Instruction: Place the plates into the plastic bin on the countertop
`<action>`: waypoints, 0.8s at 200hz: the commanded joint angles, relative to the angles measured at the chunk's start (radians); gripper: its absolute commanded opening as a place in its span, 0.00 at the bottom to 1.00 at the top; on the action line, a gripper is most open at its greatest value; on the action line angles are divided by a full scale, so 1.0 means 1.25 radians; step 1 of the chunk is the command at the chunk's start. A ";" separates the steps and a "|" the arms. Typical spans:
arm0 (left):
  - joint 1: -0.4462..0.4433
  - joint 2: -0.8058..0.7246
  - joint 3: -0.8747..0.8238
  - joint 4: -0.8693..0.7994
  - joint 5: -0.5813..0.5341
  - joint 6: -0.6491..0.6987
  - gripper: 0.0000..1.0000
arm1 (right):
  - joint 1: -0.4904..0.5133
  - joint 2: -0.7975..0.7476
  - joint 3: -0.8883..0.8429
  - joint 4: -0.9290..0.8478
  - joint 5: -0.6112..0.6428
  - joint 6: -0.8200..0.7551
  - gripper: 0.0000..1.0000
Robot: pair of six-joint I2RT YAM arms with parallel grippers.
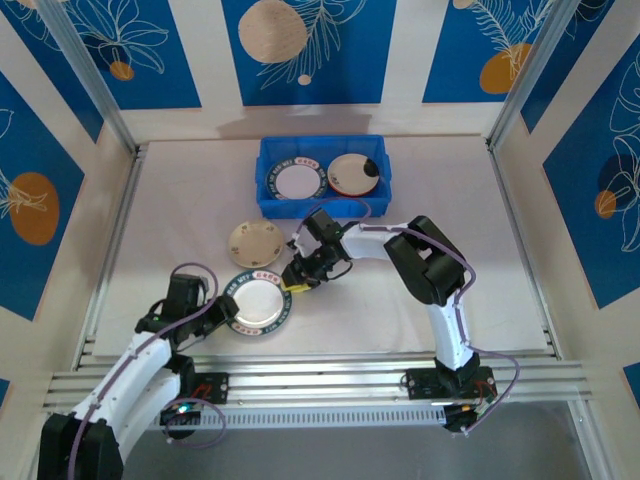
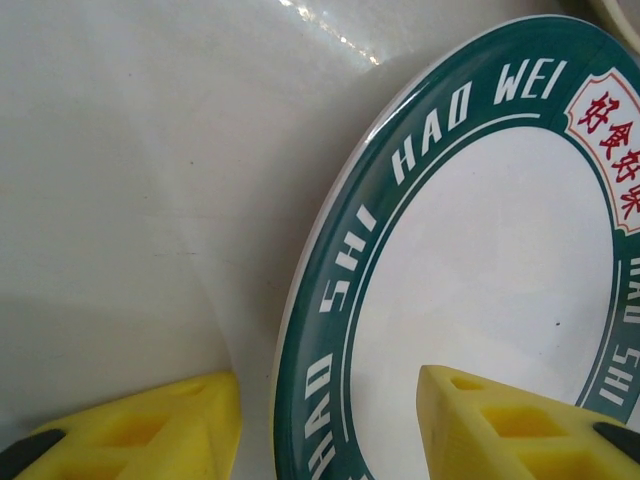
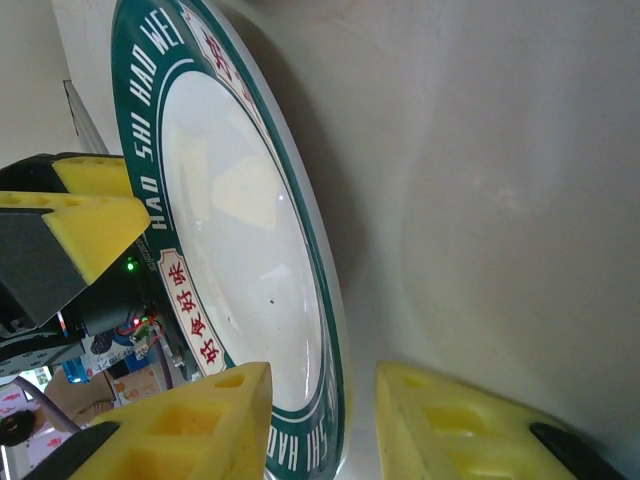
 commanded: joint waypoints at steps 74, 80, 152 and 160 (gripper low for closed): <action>-0.005 0.029 -0.017 0.143 0.059 -0.013 0.47 | 0.019 0.039 0.060 -0.027 -0.034 -0.005 0.33; -0.004 0.035 -0.017 0.151 0.063 -0.014 0.46 | 0.020 0.042 0.063 -0.029 -0.036 -0.006 0.33; -0.014 0.108 -0.011 0.256 0.103 -0.016 0.43 | 0.025 0.071 0.096 -0.021 -0.077 -0.013 0.30; -0.014 0.112 -0.008 0.258 0.103 -0.015 0.43 | 0.026 0.075 0.098 -0.020 -0.084 -0.012 0.30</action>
